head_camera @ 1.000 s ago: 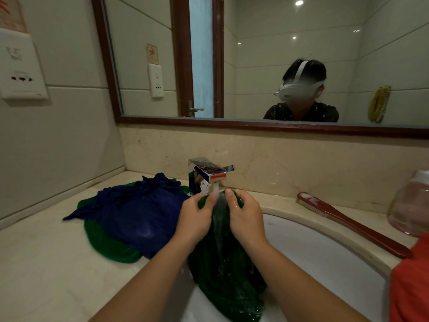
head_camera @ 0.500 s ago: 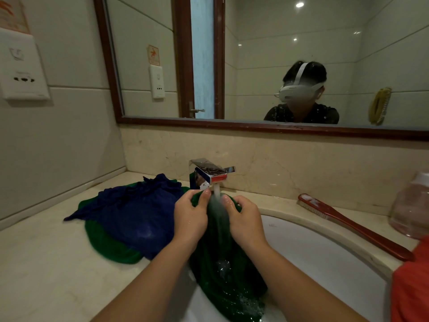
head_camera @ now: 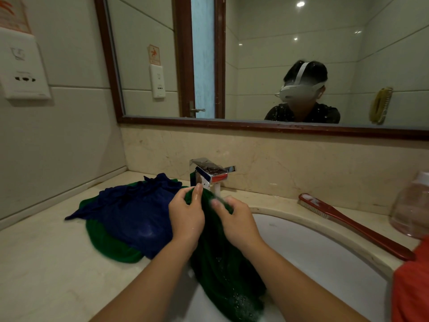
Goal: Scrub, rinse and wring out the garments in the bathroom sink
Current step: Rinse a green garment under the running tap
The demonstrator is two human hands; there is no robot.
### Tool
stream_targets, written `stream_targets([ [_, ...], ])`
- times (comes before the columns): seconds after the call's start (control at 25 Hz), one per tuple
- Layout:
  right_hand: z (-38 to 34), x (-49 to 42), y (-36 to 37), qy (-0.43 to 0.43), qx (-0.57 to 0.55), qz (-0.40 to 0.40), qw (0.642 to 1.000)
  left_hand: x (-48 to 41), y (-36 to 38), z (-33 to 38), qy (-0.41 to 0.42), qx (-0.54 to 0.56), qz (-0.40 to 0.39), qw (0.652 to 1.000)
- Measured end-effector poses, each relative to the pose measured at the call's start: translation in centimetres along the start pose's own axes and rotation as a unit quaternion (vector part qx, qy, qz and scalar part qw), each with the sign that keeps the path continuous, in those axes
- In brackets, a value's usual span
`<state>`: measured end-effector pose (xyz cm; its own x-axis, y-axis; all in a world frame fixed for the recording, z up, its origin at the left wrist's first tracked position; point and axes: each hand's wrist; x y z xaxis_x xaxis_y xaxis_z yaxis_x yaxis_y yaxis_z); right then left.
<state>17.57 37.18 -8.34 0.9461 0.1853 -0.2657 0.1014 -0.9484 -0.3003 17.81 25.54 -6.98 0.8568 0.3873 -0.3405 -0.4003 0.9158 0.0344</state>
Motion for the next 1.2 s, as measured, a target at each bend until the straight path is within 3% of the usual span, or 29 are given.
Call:
stream_targets([
  [0.28, 0.4, 0.0, 0.1, 0.027, -0.010, -0.009, 1.000, 0.0, -0.2, 0.2, 0.015, 0.017, 0.058, 0.998],
  [0.52, 0.8, -0.2, -0.7, -0.009, -0.001, 0.065, 0.998, -0.1, -0.3, 0.0, -0.010, 0.023, -0.035, 0.999],
  [0.68, 0.9, -0.5, -1.5, -0.015, -0.029, 0.100, 0.994, -0.2, 0.1, -0.5, -0.018, -0.048, -0.113, 0.992],
  [0.76, 0.9, -0.6, -1.7, -0.026, -0.024, 0.103, 0.994, 0.2, 0.2, -0.3, -0.018, -0.066, -0.159, 0.985],
  [0.88, 0.8, -0.6, -1.3, -0.041, -0.032, 0.086, 0.995, 0.4, 0.0, -0.1, -0.039, -0.010, -0.206, 0.978],
  [0.96, 0.4, -0.4, -0.9, -0.046, -0.029, 0.073, 0.996, 0.4, -0.2, 0.0, -0.038, -0.030, -0.192, 0.980],
  [1.2, 0.4, -0.1, -0.6, -0.026, 0.016, 0.008, 1.000, -0.4, 0.0, -0.4, -0.010, -0.048, -0.042, 0.998],
])
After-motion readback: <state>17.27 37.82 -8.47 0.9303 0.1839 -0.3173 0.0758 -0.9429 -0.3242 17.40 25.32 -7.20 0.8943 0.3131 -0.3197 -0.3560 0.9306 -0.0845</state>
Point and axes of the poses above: each hand's wrist, its own x-axis away from the middle knuckle, its own y-axis out of the palm, z = x × y, and after that the axes turned 8 degrees about -z, right-handed
